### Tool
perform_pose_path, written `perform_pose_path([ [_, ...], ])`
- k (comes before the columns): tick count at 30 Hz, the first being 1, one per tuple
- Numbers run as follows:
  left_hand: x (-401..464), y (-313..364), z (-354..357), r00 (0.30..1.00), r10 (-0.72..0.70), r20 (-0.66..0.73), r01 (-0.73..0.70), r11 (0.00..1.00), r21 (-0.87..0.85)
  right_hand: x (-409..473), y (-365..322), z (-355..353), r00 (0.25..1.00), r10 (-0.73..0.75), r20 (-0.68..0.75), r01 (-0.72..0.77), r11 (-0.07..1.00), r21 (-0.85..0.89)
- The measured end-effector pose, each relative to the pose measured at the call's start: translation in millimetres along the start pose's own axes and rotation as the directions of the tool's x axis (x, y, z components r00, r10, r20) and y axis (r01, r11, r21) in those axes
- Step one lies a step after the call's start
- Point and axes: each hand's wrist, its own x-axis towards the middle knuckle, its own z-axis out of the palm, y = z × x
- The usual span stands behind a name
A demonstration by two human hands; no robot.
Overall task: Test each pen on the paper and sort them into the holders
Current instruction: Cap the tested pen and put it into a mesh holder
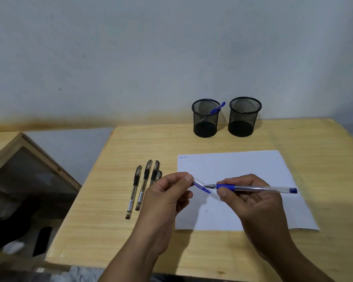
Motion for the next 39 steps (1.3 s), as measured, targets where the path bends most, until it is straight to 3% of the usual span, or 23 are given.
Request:
perform_pose_path([
  [12,-0.5,-5.4,4.2,0.999,-0.018,-0.027,0.015,0.994,-0.109,-1.0,1.2,-1.2,0.998,-0.03,-0.052,0.028,0.999,-0.047],
  [23,-6.5,-11.1,9.5,1.0,-0.017,0.015,0.017,0.999,-0.043,-3.3,2.8,1.1,1.0,-0.016,-0.021,0.014,0.995,-0.096],
  [32,-9.5,-17.7,8.3,0.995,0.096,0.011,-0.096,0.995,0.024,-7.7,11.4,1.8,0.999,-0.009,-0.047,0.002,0.991,-0.137],
  [35,-9.1,-18.8,7.4,0.994,0.101,0.045,-0.103,0.992,0.068,-4.5,13.0,0.1,0.998,0.033,-0.05,-0.036,0.997,-0.065],
  [39,-6.7,-18.7,11.2,0.992,0.1,0.074,-0.112,0.978,0.174,0.9,10.0,2.4,0.983,0.178,-0.049,-0.165,0.966,0.199],
])
